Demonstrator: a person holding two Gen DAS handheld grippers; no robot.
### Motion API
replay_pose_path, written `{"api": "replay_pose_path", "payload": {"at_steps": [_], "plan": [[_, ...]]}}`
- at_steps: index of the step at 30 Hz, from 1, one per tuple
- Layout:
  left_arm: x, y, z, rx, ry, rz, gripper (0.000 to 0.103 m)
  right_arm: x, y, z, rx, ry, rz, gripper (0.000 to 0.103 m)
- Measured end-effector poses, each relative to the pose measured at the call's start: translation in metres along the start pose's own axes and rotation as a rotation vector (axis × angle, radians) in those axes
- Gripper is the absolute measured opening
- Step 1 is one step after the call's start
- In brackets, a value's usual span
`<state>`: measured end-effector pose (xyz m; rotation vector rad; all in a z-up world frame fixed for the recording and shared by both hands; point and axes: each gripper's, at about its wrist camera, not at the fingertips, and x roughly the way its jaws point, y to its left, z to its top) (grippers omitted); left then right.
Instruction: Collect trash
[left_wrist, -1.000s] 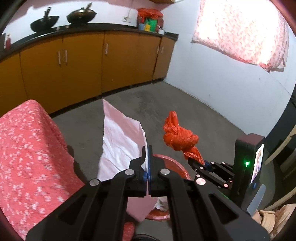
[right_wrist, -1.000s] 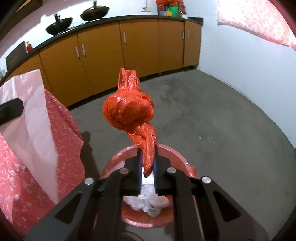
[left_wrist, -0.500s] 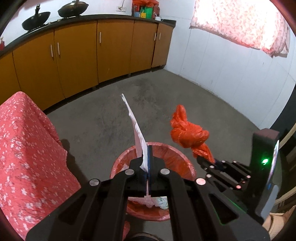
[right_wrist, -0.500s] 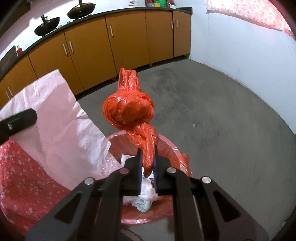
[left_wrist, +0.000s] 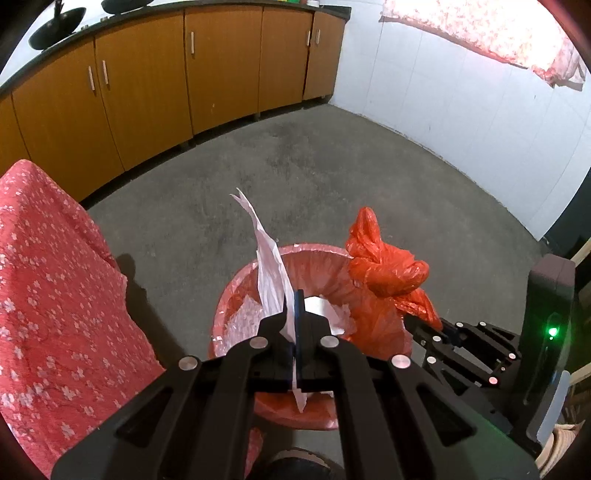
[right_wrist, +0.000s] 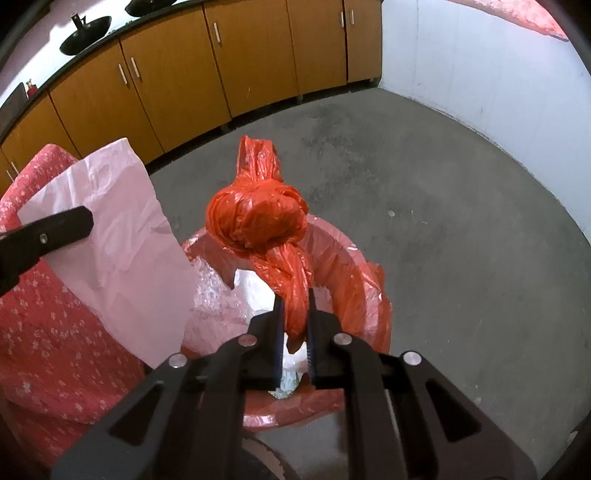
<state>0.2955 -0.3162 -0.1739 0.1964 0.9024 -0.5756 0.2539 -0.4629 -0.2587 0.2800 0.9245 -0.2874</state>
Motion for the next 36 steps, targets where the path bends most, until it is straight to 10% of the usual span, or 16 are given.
{"api": "replay_pose_path", "payload": {"at_steps": [18,24,36], "plan": [[0.005,0.001,-0.003,-0.023,0.014,-0.012,0.002,0.005,-0.006,-0.005,-0.003,0.001,0.015,0.026],[0.001,0.004,0.000,-0.041,-0.004,-0.002,0.025,0.002,-0.003,-0.006,-0.006,0.001,0.009,0.027],[-0.081,0.037,0.010,-0.121,-0.128,0.036,0.035,-0.060,0.008,0.005,-0.020,-0.130,0.030,0.045]]}}
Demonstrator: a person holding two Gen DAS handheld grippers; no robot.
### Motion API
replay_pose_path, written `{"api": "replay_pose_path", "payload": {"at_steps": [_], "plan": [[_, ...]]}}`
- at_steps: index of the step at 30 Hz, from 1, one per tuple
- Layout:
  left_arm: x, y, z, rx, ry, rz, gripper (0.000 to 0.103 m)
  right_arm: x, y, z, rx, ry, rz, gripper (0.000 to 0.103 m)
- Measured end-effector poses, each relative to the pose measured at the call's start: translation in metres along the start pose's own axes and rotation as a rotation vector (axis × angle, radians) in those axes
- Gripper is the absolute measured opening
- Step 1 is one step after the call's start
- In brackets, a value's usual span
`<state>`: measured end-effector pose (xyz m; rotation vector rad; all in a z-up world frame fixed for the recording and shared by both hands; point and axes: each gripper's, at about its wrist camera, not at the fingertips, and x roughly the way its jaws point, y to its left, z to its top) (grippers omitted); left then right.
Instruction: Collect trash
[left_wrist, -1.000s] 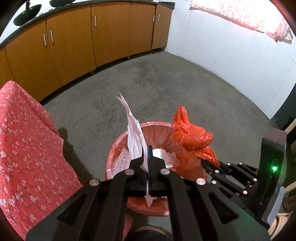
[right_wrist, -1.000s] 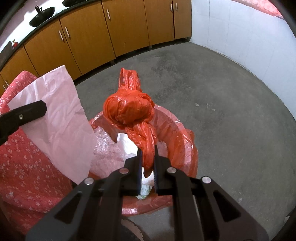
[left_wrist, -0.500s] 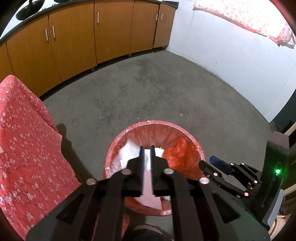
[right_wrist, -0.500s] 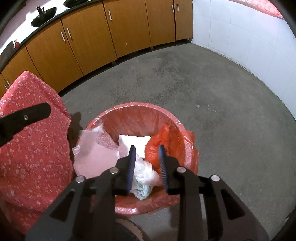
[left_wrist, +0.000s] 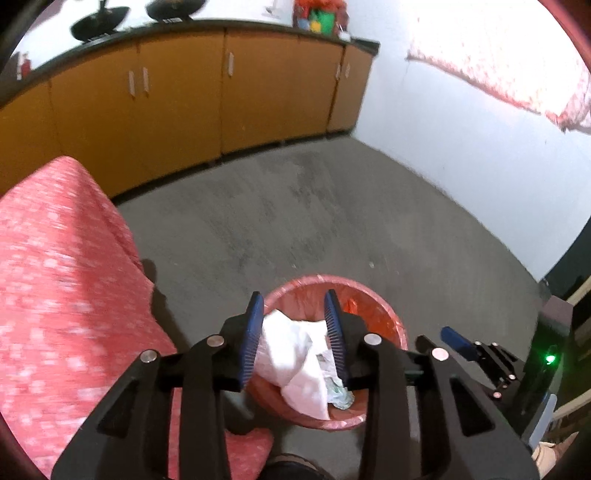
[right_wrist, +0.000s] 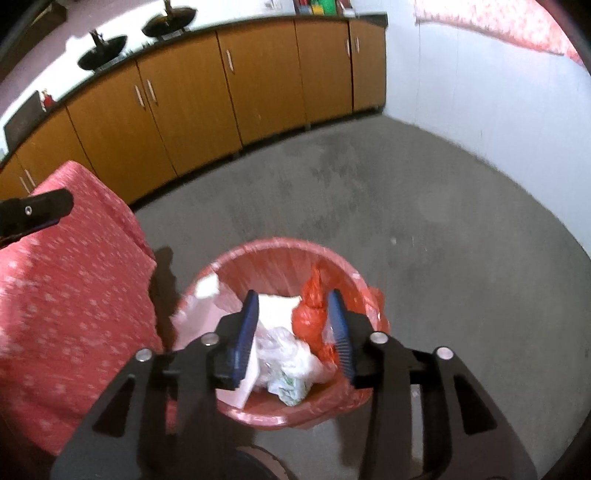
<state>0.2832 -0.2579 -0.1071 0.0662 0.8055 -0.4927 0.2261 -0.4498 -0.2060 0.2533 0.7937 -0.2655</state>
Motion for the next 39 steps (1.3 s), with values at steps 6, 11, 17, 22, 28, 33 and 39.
{"api": "replay_pose_path", "payload": {"at_steps": [6,11,17,22,28,33,39], "plan": [[-0.082,0.030,-0.013,-0.005,-0.127,0.089,0.050,-0.082,0.024,0.014,-0.031,-0.161,0.047,0.068],[-0.147,0.046,-0.041,-0.001,-0.220,0.185,0.065,-0.148,0.047,0.012,-0.058,-0.293,0.087,0.093],[-0.216,0.055,-0.081,0.001,-0.322,0.300,0.090,-0.218,0.072,-0.004,-0.083,-0.407,0.095,0.099],[-0.256,0.058,-0.107,-0.014,-0.381,0.371,0.098,-0.256,0.083,-0.023,-0.077,-0.415,0.079,0.099],[-0.292,0.065,-0.135,-0.069,-0.395,0.420,0.098,-0.299,0.105,-0.046,-0.122,-0.443,0.041,0.099],[-0.311,0.069,-0.156,-0.090,-0.401,0.430,0.098,-0.323,0.116,-0.063,-0.129,-0.435,0.071,0.099],[-0.323,0.068,-0.171,-0.091,-0.413,0.439,0.098,-0.343,0.124,-0.079,-0.152,-0.474,0.035,0.099]]}}
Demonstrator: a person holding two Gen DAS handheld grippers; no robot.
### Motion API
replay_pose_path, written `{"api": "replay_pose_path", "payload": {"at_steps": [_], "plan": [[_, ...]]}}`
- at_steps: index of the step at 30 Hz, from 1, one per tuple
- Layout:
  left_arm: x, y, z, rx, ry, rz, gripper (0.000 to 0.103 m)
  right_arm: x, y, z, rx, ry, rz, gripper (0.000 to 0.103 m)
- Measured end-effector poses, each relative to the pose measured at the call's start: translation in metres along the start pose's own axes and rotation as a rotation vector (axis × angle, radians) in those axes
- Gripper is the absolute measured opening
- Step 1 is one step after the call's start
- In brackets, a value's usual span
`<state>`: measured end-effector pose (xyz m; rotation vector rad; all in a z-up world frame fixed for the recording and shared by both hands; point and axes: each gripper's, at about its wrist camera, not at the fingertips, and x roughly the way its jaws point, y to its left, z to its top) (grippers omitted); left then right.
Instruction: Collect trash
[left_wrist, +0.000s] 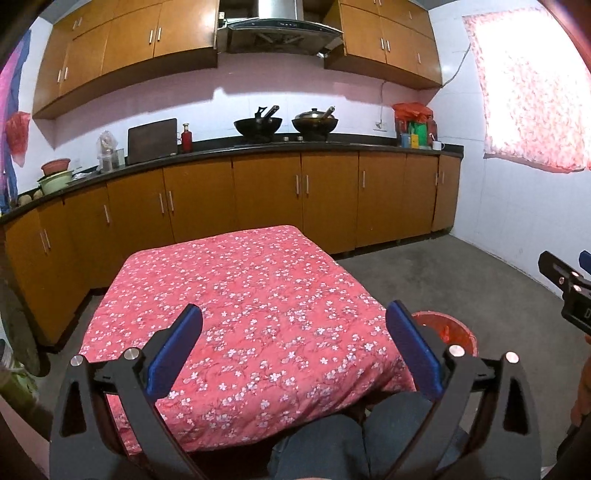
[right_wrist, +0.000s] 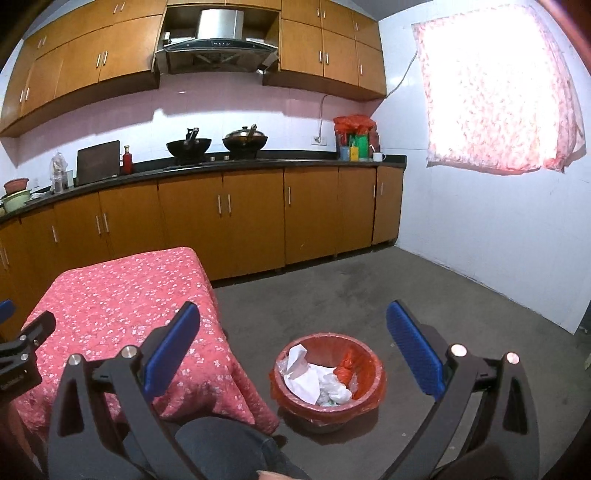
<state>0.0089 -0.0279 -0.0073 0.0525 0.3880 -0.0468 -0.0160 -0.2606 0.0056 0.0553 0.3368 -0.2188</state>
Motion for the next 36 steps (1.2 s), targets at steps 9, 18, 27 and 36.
{"api": "replay_pose_path", "payload": {"at_steps": [9,18,27,36], "plan": [[-0.006,0.012,-0.007,-0.040,0.000,-0.007,0.098,-0.008,0.010,0.002,-0.012,-0.008,-0.004,0.099],[-0.008,0.010,-0.009,-0.043,0.002,-0.008,0.098,-0.011,0.014,0.002,-0.034,-0.022,-0.002,0.099],[-0.009,0.010,-0.008,-0.054,0.007,-0.010,0.098,-0.010,0.013,0.003,-0.024,-0.019,0.002,0.099],[-0.012,0.011,-0.007,-0.055,0.004,-0.017,0.098,-0.011,0.010,0.001,-0.017,-0.021,0.006,0.099]]}}
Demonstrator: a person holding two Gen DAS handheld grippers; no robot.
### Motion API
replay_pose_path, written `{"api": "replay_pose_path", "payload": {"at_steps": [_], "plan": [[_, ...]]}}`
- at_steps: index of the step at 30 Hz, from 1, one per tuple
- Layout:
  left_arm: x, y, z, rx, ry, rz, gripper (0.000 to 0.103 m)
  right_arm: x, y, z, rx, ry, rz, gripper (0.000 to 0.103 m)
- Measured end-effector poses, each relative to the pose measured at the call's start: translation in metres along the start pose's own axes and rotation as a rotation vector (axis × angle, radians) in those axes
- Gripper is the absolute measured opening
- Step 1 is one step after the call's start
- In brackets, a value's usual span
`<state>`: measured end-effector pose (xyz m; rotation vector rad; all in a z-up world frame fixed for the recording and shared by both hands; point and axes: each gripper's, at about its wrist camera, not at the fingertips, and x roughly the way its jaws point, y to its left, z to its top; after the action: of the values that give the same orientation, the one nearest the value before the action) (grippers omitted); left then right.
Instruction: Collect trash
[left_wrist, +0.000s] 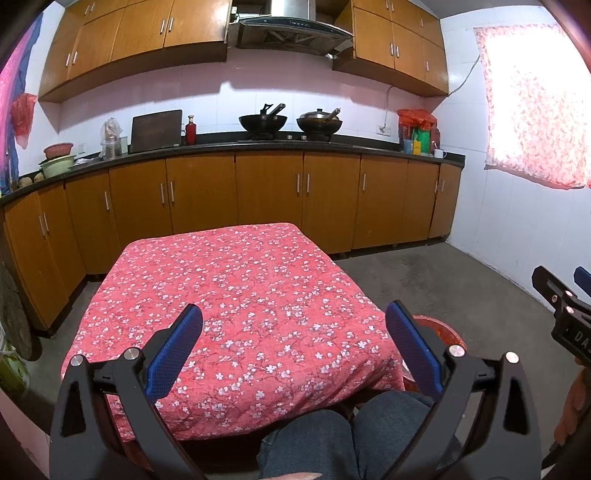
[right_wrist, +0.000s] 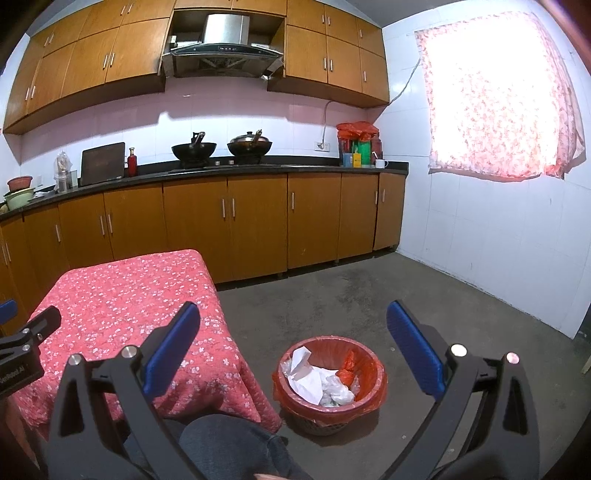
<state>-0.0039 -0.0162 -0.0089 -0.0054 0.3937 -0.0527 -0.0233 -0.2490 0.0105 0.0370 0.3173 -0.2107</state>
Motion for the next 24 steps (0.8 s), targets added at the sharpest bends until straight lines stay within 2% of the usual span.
{"api": "replay_pose_path", "payload": {"at_steps": [24], "plan": [[-0.0032,0.0002,0.0023,0.009,-0.002,-0.011,0.098,0.0012,-0.0050,-0.0021,0.019,0.007,0.001,0.099]]}}
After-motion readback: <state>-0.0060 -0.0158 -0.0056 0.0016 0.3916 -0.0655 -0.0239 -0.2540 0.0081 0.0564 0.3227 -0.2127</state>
